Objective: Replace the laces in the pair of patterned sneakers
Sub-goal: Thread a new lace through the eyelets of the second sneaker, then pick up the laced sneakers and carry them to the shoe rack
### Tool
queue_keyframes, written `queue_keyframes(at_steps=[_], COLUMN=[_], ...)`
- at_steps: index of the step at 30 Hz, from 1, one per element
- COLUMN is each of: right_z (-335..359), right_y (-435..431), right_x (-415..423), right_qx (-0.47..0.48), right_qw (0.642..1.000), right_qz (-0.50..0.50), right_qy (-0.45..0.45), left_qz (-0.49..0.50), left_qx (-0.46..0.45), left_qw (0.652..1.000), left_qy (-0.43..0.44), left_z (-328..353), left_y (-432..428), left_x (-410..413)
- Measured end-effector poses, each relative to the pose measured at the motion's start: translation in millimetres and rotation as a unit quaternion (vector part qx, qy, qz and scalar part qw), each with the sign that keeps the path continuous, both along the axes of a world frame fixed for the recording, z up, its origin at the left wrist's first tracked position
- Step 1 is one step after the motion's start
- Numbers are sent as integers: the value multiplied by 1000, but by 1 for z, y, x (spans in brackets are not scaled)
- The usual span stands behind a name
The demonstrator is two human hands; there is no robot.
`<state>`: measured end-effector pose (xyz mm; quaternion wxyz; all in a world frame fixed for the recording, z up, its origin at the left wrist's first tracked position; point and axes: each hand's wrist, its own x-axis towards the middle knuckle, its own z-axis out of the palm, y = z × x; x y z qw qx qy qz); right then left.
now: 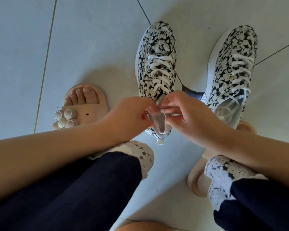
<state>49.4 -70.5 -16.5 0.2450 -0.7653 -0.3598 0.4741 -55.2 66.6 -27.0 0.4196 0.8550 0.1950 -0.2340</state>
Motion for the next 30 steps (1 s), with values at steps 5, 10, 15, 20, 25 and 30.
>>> queue_keyframes(at_steps=[5, 10, 15, 20, 25, 30], right_z=[-18, -25, -8, -2, -12, -20], right_y=[-5, 9, -22, -66, -65, -49], right_x=[-7, -2, 25, 68, 71, 63], right_qx=[51, 105, 77, -74, -122, -83], right_qw=[968, 941, 952, 936, 945, 955], right_qz=[171, 190, 52, -82, -266, -249], right_qy=[-174, -261, -292, -333, -145, -137], left_qz=[-71, -19, 109, 142, 165, 153], left_qx=[52, 55, 44, 9, -1, 6], left_qw=[996, 998, 993, 989, 986, 988], left_qy=[-30, -33, 5, 34, 21, 1], left_z=[-6, -9, -14, -21, -23, -26], left_y=[0, -1, 3, -1, -5, -11], left_x=[-1, -5, 7, 20, 27, 45])
